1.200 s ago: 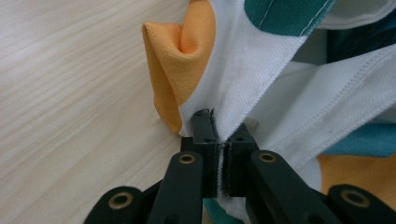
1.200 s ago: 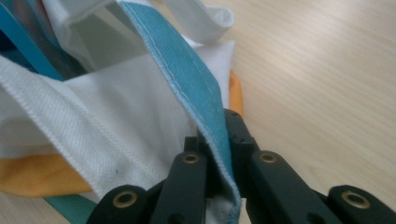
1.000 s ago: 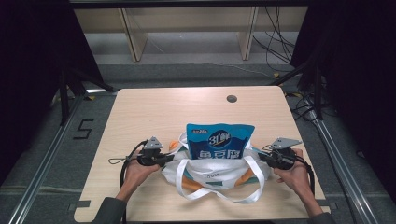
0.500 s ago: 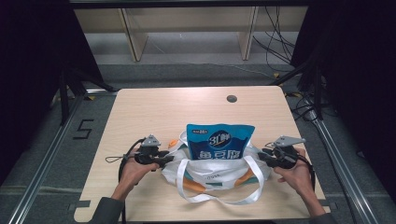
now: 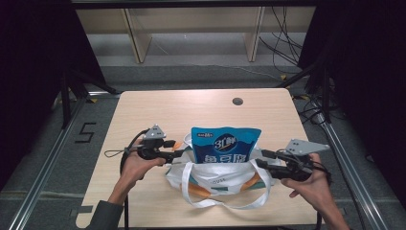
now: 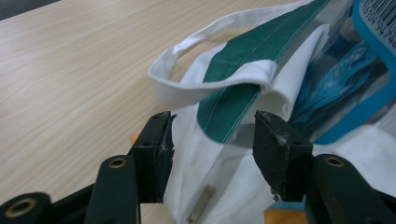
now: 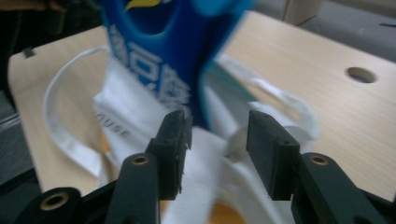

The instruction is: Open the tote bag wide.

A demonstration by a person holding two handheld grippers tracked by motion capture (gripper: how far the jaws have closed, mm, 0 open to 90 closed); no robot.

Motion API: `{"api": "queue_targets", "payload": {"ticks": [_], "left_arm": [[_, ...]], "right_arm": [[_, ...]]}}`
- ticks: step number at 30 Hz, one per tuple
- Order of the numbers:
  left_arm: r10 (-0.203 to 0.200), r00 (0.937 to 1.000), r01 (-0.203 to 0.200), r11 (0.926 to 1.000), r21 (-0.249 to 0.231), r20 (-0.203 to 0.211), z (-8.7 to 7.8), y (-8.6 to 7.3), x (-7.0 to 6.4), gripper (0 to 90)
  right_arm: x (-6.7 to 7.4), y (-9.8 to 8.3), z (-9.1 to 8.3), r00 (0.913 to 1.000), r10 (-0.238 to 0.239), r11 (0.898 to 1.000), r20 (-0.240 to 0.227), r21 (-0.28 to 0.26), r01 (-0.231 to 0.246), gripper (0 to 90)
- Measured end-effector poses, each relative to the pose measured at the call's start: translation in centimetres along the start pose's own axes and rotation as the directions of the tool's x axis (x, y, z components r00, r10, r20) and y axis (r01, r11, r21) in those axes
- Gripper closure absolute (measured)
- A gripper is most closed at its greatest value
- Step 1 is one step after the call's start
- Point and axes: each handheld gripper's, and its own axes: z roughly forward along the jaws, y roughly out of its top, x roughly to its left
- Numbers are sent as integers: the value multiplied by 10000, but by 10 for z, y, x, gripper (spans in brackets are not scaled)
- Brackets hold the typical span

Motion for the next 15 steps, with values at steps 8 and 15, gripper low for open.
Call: {"api": "queue_targets", "payload": {"ticks": [8, 15], "left_arm": [[189, 9972, -207, 9995, 239, 724, 32, 11, 1, 486], [-52, 9941, 63, 9999, -100, 1079, 46, 11, 20, 830]], "right_arm": [[2, -4, 29, 9994, 37, 9967, -335, 812, -10, 560], [7, -17, 29, 9958, -505, 9794, -765, 1912, 644, 794]]}}
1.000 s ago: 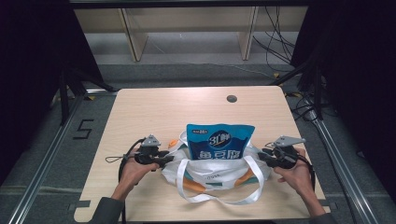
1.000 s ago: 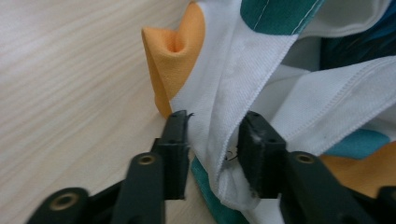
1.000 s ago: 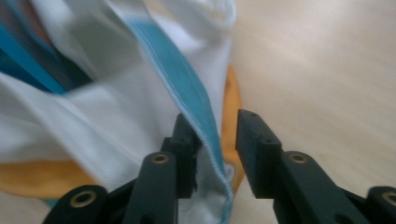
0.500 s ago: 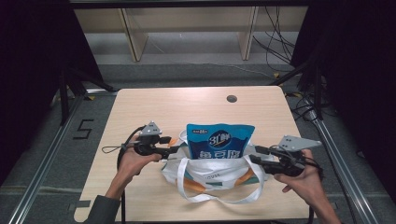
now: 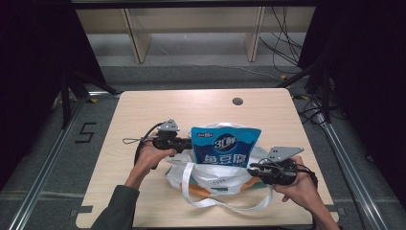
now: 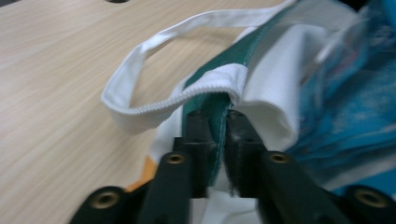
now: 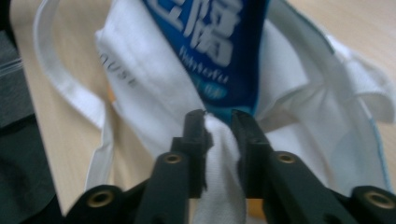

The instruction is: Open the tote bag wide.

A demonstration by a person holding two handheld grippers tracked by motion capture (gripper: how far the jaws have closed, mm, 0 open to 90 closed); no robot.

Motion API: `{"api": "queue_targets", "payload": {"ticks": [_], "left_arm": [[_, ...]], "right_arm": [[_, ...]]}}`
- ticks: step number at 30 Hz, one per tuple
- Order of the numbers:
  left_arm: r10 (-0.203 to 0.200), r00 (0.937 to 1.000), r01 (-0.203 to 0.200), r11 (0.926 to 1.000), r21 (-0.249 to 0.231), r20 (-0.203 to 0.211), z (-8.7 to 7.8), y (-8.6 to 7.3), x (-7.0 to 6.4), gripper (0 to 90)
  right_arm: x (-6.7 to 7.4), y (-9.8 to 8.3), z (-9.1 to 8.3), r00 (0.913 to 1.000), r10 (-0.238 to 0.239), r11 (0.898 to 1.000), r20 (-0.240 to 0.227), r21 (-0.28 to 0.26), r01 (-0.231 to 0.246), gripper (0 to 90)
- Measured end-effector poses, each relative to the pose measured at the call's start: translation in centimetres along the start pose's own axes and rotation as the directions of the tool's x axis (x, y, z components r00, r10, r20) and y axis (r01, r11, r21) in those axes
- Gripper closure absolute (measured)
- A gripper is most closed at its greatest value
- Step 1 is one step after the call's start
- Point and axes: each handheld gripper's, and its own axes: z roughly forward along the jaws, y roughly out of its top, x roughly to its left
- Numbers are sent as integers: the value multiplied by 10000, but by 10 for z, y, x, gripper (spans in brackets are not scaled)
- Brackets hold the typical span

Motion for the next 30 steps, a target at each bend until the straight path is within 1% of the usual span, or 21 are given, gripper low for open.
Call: {"api": "queue_targets", "payload": {"ticks": [3, 6, 9, 10, 12, 15, 16, 17, 18, 19, 20, 21, 22, 23, 24, 25, 26, 27, 28, 29, 30], "left_arm": [[-169, 9994, 175, 9996, 210, -291, 4, 2, 4, 859], [-493, 9974, 509, 9983, 299, -521, 11, 3, 15, 874], [-744, 9936, 797, 9950, 596, -851, 22, 1, 28, 876], [-776, 9927, 878, 9897, 1130, -918, 30, -1, 37, 874], [-894, 9914, 1013, 9867, 1270, -959, 36, -3, 40, 873], [-1332, 9847, 1510, 9742, 1680, -1125, 50, -7, 48, 867], [-1345, 9843, 1548, 9690, 1925, -1142, 52, -9, 50, 867], [-1362, 9829, 1584, 9684, 1927, -1236, 56, -13, 52, 866], [-1471, 9805, 1711, 9651, 1980, -1302, 56, -14, 52, 861], [-1452, 9807, 1690, 9660, 1957, -1307, 55, -14, 53, 854], [-1162, 9795, 1484, 9687, 1990, -1646, 52, -9, 46, 822], [-1162, 9795, 1484, 9687, 1990, -1646, 52, -9, 46, 789], [-993, 9807, 1298, 9749, 1810, -1684, 43, -4, 36, 709], [-993, 9807, 1298, 9749, 1810, -1684, 43, -4, 36, 623], [-856, 9835, 1141, 9772, 1791, -1596, 37, -2, 32, 623], [-717, 9832, 979, 9832, 1540, -1679, 20, 1, 22, 519], [-717, 9832, 979, 9832, 1540, -1679, 20, 1, 22, 471], [-875, 9819, 1087, 9866, 1215, -1681, 11, 2, 17, 471], [-1095, 9812, 1254, 9876, 941, -1593, 0, 2, 14, 441], [-1349, 9804, 1442, 9880, 561, -1438, -9, 2, 9, 414], [-1082, 9865, 1132, 9930, 340, -1233, -28, 2, -2, 413]], "right_arm": [[2, -3, 1, 9998, -179, 9997, -50, 183, 180, 811], [13, -11, 10, 9993, -356, 9973, -105, 643, 362, 819], [17, -26, 23, 9994, -227, 9911, -278, 1305, 261, 828], [20, -37, 30, 9984, 127, 9857, -546, 1684, -33, 830], [20, -41, 35, 9984, 154, 9844, -545, 1756, -56, 831], [21, -51, 46, 9971, 273, 9808, -705, 1944, -131, 842], [21, -52, 48, 9972, 194, 9745, -717, 2243, -28, 843], [21, -54, 53, 9971, 210, 9770, -734, 2131, -49, 844], [21, -53, 53, 9975, 148, 9731, -688, 2305, 15, 845], [22, -54, 55, 9977, 216, 9767, -650, 2146, -71, 845], [22, -53, 53, 9980, 209, 9731, -596, 2301, -66, 841], [22, -53, 53, 9980, 209, 9731, -596, 2301, -66, 841], [21, -51, 50, 9968, 384, 9776, -701, 2092, -229, 817], [21, -51, 50, 9968, 384, 9776, -701, 2092, -229, 817], [20, -49, 46, 9960, 443, 9828, -773, 1825, -296, 780], [19, -42, 32, 9952, 441, 9879, -872, 1520, -305, 694], [19, -42, 32, 9952, 441, 9879, -872, 1520, -305, 694], [19, -38, 24, 9955, 428, 9914, -844, 1273, -318, 644], [17, -33, 18, 9966, 355, 9964, -749, 793, -295, 602], [14, -22, 0, 9957, 468, 9989, -795, 39, -467, 567], [14, -17, -9, 9951, 658, 9972, -744, -319, -683, 553]]}}
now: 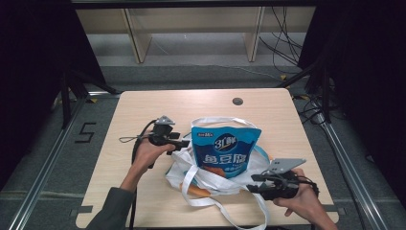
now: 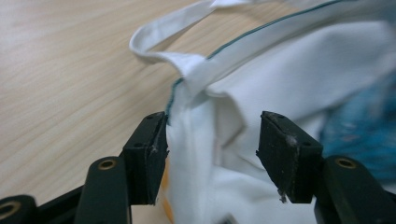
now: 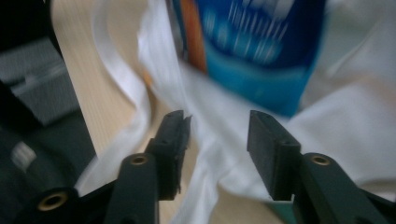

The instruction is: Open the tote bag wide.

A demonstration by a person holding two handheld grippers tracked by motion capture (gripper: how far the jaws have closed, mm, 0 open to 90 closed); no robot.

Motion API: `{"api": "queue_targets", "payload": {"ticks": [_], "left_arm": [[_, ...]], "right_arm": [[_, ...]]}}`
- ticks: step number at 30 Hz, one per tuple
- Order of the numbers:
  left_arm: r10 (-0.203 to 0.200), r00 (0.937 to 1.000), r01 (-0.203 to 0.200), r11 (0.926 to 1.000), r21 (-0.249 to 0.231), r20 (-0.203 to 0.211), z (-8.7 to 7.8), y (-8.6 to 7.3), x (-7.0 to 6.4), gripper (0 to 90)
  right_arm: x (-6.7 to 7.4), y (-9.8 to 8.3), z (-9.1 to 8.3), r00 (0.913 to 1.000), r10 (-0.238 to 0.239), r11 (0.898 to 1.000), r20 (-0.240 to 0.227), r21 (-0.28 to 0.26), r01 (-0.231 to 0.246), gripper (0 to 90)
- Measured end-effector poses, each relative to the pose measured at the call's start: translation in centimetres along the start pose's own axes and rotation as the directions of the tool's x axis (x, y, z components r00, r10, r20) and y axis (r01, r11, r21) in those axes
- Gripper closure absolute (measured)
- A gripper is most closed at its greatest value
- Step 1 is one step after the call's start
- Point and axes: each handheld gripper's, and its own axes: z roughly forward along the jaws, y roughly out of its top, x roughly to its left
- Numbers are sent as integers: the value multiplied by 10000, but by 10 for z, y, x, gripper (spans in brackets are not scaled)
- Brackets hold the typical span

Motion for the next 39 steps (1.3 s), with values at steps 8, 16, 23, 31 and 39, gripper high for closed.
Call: {"api": "queue_targets", "payload": {"ticks": [8, 16, 23, 31, 39], "left_arm": [[58, 9935, 66, 9941, -1084, 1139, -38, -23, -39, 404], [1428, 9696, -1382, 9897, -370, 1989, -18, -28, -70, 381], [2180, 9537, -2251, 9743, 108, 2072, -5, -32, -80, 505], [3302, 9240, -3563, 9265, 1209, 1927, 10, -60, -90, 739], [4508, 8748, -4814, 8500, 2137, 1773, 13, -84, -108, 794]], "right_arm": [[-23, 23, -32, 9832, 135, 9950, 1822, -1002, 49, 537], [-60, 21, -14, 9693, 1116, 9930, 2190, -617, -1004, 482], [-71, 31, 4, 9738, 1024, 9945, 2032, -445, -953, 503], [-87, 54, 37, 9655, -110, 9999, 2603, 148, 73, 879], [-128, 44, 45, 9328, 1080, 9931, 3438, 65, -1174, 894]]}}
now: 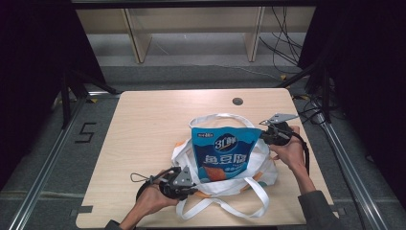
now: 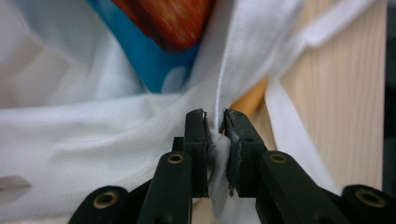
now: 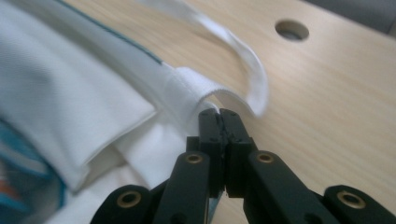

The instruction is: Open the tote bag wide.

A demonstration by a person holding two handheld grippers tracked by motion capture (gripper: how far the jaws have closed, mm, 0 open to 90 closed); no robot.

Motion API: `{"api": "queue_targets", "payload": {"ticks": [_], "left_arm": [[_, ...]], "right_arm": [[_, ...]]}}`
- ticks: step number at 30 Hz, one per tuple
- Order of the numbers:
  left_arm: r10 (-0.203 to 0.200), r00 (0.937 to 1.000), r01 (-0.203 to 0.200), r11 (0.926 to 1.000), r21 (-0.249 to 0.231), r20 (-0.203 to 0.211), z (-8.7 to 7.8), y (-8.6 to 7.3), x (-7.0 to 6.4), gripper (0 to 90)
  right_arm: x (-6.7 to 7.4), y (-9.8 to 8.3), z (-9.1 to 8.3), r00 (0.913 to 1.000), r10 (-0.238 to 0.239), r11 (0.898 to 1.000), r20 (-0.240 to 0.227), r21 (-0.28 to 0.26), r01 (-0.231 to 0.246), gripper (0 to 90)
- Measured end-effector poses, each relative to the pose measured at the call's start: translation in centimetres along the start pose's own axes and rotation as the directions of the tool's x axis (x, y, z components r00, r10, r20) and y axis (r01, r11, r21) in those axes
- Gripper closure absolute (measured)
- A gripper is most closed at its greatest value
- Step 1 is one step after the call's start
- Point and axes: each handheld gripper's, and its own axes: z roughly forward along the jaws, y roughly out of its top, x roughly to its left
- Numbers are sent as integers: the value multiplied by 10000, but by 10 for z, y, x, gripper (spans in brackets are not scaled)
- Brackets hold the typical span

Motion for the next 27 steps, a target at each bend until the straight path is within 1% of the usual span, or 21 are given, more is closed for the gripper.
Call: {"api": "queue_targets", "payload": {"ticks": [2, 3, 5, 6, 7, 9, 10, 11, 12, 13, 15, 16, 17, 18, 19, 20, 22, 24, 25, 26, 27], "left_arm": [[97, 10000, -98, 9999, 142, 22, 2, -5, -4, 796], [-220, 9995, 219, 9997, 47, 214, 5, -10, -2, 800], [-443, 9985, 444, 9990, -40, 319, 5, -10, 0, 803], [-628, 9977, 630, 9980, -53, 263, 5, -10, -1, 804], [-203, 9997, 200, 9996, 220, 117, 4, -7, -3, 799], [-647, 9974, 641, 9978, 180, 314, 0, -3, -3, 741], [-647, 9974, 641, 9978, 180, 314, 0, -3, -3, 697], [-785, 9958, 786, 9969, 2, 478, -5, -1, 0, 697], [-1076, 9918, 1111, 9926, -496, 694, -10, 0, 1, 652], [-1712, 9781, 1870, 9725, -1390, 1184, -22, 3, 4, 581], [-1661, 9794, 1821, 9724, -1462, 1149, -30, 5, 8, 552], [-2082, 9721, 2263, 9534, -1994, 1075, -44, 9, 13, 487], [-2082, 9721, 2263, 9534, -1994, 1075, -44, 9, 13, 486], [-2269, 9671, 2480, 9416, -2277, 1154, -51, 12, 15, 486], [-2244, 9681, 2457, 9373, -2473, 1111, -57, 15, 17, 479], [-2306, 9687, 2469, 9335, -2602, 918, -63, 18, 19, 471], [-2346, 9720, 2298, 9360, -2665, 140, -71, 25, 26, 472], [-2687, 9624, 2484, 9302, -2703, -402, -73, 29, 35, 471], [-2544, 9619, 2257, 9455, -2347, -997, -71, 32, 47, 477], [-2544, 9619, 2257, 9455, -2347, -997, -71, 32, 47, 475], [-2678, 9549, 2351, 9458, -2241, -1283, -69, 33, 52, 476]], "right_arm": [[-8, -10, 12, 9996, 273, 9993, 5, 268, -273, 894], [-13, -22, 25, 9984, 547, 9973, -124, 498, -541, 893], [-13, -29, 35, 9990, 443, 9986, -29, 283, -442, 894], [-11, -32, 39, 9989, 466, 9953, -67, 853, -458, 893], [-10, -38, 46, 9984, 571, 9940, -8, 933, -568, 893], [-10, -33, 39, 9985, 542, 9923, 46, 1116, -544, 885], [-10, -33, 39, 9985, 542, 9923, 46, 1116, -544, 885], [-6, -32, 38, 9971, 758, 9934, 37, 860, -759, 872], [-7, -30, 37, 9993, 184, 9983, 320, 542, -201, 843], [-5, -22, 22, 9985, 434, 9971, 323, 612, -453, 729], [-4, -18, 13, 9986, 432, 9982, 292, 412, -444, 693], [-2, -10, -5, 9990, 381, 9992, 230, -150, -378, 633], [-2, -10, -5, 9990, 381, 9992, 230, -150, -378, 633], [1, -7, -16, 9991, 424, 9987, 86, -298, -421, 621], [4, -6, -25, 9990, 409, 9974, -188, -579, -419, 608], [8, -6, -34, 9992, 284, 9966, -284, -762, -305, 599], [19, -8, -50, 9981, 229, 9974, -578, -667, -268, 583], [31, -13, -62, 9965, 16, 9982, -832, -599, -66, 572], [45, -19, -72, 9932, 0, 9995, -1167, -327, -39, 561], [45, -19, -72, 9932, 0, 9995, -1167, -327, -39, 561], [55, -24, -79, 9873, -92, 9996, -1588, -269, 50, 545]]}}
